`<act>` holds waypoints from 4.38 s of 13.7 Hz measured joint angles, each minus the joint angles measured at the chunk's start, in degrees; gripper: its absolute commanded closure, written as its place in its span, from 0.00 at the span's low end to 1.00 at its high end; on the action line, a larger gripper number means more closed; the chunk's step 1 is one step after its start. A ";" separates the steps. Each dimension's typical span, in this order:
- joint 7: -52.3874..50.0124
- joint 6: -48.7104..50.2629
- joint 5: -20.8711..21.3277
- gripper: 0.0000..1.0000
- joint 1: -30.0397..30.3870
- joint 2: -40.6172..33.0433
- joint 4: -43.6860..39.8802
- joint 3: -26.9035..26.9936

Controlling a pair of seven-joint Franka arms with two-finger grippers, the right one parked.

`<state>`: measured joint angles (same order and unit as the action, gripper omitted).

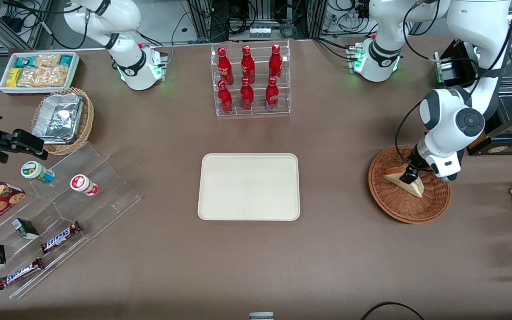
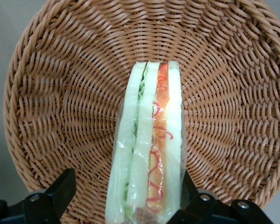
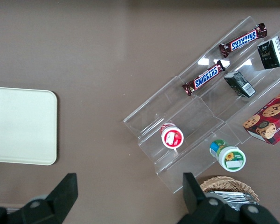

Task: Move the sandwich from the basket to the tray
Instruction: 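Lower the open left gripper around the wrapped sandwich and close it, then lift the sandwich out of the basket and carry it over the cream tray, then lower the sandwich onto the tray and open the left gripper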

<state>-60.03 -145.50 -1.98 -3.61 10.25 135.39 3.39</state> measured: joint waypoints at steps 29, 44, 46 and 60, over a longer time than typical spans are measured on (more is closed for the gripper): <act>2.73 37.27 -0.30 1.00 -6.65 -2.72 -32.76 -25.86; 0.25 23.80 18.10 1.00 -21.76 25.18 -41.50 -25.65; 0.25 22.96 18.95 1.00 -21.76 26.00 -41.53 -25.59; 0.26 20.26 20.20 0.00 -21.81 29.14 -43.59 -24.66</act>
<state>-59.77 -125.24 18.23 -25.41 39.39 91.80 -21.27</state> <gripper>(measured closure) 0.269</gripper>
